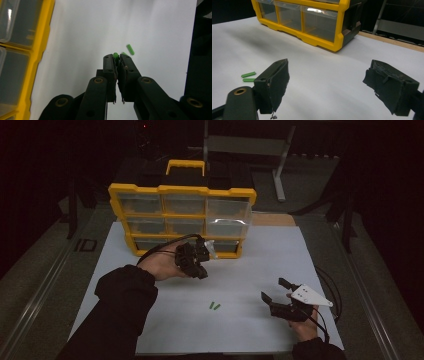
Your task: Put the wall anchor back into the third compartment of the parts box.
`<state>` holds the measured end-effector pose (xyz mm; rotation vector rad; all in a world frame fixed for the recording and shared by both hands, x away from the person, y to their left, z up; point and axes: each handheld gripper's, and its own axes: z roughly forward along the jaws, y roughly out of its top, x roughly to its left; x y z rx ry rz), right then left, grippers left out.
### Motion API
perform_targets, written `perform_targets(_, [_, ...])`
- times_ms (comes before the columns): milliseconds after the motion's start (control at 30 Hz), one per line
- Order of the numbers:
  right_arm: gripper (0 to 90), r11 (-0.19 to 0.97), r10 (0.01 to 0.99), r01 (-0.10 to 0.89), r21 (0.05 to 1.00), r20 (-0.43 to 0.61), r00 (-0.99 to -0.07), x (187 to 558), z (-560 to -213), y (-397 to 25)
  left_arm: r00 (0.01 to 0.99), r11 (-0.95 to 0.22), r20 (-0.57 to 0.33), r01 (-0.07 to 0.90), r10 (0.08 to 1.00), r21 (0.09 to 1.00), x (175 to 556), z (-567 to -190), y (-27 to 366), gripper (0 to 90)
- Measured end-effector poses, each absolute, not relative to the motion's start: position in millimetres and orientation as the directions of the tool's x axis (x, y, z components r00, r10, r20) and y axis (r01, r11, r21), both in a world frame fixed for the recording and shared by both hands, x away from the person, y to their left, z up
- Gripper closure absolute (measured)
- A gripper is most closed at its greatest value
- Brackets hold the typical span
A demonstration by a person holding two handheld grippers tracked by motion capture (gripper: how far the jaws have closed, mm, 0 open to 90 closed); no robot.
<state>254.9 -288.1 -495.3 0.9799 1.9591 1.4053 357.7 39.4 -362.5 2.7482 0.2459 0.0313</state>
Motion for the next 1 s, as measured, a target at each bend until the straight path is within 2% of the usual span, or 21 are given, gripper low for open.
perform_targets(1000, [17.1,0.199,0.803,0.251,0.947,-0.011,-0.596,255.0,-495.1,-287.8,0.987,-0.911,0.004,0.147,0.161,0.385,371.7,-313.8,39.1,84.2])
